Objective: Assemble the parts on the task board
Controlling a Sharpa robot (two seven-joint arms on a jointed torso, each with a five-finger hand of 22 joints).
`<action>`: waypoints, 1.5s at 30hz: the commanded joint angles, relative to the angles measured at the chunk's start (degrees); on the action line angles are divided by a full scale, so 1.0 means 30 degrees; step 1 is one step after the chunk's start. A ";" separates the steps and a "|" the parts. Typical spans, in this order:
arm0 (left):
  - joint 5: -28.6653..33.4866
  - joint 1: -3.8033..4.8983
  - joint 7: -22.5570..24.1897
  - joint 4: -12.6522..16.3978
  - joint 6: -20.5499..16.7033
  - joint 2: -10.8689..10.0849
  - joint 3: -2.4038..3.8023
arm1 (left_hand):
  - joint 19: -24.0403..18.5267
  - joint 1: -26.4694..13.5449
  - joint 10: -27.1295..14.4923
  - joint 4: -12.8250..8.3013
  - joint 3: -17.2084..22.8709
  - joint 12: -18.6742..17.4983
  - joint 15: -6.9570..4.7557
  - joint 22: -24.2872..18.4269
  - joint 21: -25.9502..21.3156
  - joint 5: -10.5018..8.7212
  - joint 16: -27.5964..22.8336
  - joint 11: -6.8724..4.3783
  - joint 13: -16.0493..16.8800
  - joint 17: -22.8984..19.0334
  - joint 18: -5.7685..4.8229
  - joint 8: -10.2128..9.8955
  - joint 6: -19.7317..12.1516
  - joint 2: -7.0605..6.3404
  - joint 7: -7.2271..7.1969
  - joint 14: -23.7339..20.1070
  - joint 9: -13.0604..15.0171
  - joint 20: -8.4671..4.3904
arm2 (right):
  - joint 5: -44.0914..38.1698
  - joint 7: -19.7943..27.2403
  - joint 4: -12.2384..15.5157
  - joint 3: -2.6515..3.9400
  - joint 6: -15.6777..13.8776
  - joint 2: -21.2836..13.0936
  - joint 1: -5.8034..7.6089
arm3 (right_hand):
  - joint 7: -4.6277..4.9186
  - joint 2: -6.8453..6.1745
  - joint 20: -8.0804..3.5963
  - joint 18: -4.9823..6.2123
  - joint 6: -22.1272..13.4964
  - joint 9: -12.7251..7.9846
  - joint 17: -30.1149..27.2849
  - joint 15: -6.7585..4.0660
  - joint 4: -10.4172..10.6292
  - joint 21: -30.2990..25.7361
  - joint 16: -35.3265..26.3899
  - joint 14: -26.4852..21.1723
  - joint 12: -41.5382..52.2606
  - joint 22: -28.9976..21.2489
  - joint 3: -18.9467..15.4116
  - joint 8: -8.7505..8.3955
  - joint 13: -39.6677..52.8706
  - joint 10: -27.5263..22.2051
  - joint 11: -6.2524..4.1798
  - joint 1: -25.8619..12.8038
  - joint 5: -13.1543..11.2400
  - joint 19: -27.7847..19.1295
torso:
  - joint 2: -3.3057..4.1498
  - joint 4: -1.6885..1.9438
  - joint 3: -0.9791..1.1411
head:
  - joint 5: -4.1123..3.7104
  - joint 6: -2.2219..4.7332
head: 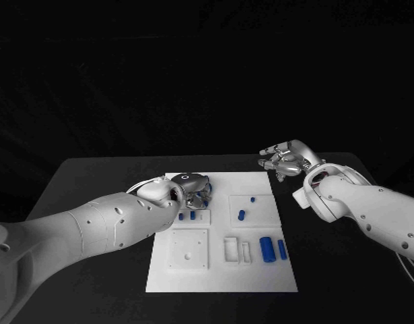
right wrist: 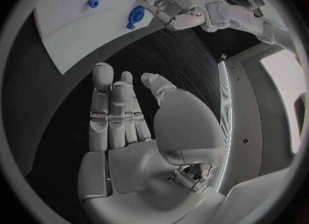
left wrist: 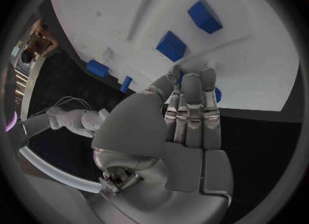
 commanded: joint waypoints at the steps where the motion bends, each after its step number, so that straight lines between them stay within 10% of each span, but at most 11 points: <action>1: -0.0022 -0.0066 -0.0074 -0.0022 0.0654 0.0062 -0.0022 | -0.0043 -0.0084 0.0189 -0.0004 0.0095 -0.0050 0.0080 0.0344 -0.0029 0.0095 0.0051 -0.0089 -0.0016 -0.0023 0.0282 -0.0044 0.0283 0.0152 0.0072 0.0027 0.0021 0.0061 | 0.0003 0.0189 0.0028 0.0009 0.0014 0.0024 -0.0007 | 0.0050 -0.0101 -0.0076 0.0242 0.0015 0.0025 -0.0021 -0.0019 -0.0040 0.0114 0.0020 -0.0018 0.0040 -0.0018 0.0111 -0.0031 -0.0032 0.0103 -0.0037 0.0045 0.0050 0.0730 | -0.0015 0.0006 -0.0006 | 0.0000 -0.0027; 33: 0.1302 -0.0100 0.0135 0.0134 -0.0412 -0.0315 0.0056 | 0.0448 0.0067 0.2568 0.0212 -0.0825 -0.0040 -0.0553 0.0305 0.0500 0.0191 0.0501 -0.0955 0.0006 0.0284 -0.0207 -0.0045 0.2530 0.1371 -0.0409 0.0786 0.0082 -0.0569 | 0.0003 0.0209 0.0034 0.0009 -0.0025 0.0025 -0.0007 | 0.0050 -0.0095 -0.0079 0.0245 0.0032 0.0026 -0.0041 -0.0019 -0.0036 0.0109 0.0027 -0.0024 0.0036 -0.0060 0.0116 -0.0029 -0.0083 0.0133 -0.0038 0.0012 0.0048 0.0727 | -0.0052 0.0060 -0.0004 | 0.0021 -0.0025; 45: 0.3254 -0.0087 -0.0164 0.1118 -0.0419 -0.1389 0.1476 | 0.0474 -0.0028 0.2511 0.0214 -0.0897 -0.0043 -0.0553 0.0289 0.0488 0.0166 0.0497 -0.0941 0.0004 0.0298 -0.0239 -0.0050 0.2482 0.1385 -0.0416 0.0782 0.0074 -0.0582 | 0.0003 0.0191 0.0003 0.0009 -0.0027 -0.0063 -0.0007 | 0.0050 -0.0095 -0.0079 0.0245 0.0032 0.0026 -0.0041 -0.0019 -0.0036 0.0109 0.0027 -0.0024 0.0036 -0.0060 0.0116 -0.0029 -0.0083 0.0133 -0.0038 0.0012 0.0048 0.0727 | -0.0050 0.0087 -0.0038 | 0.0124 0.0036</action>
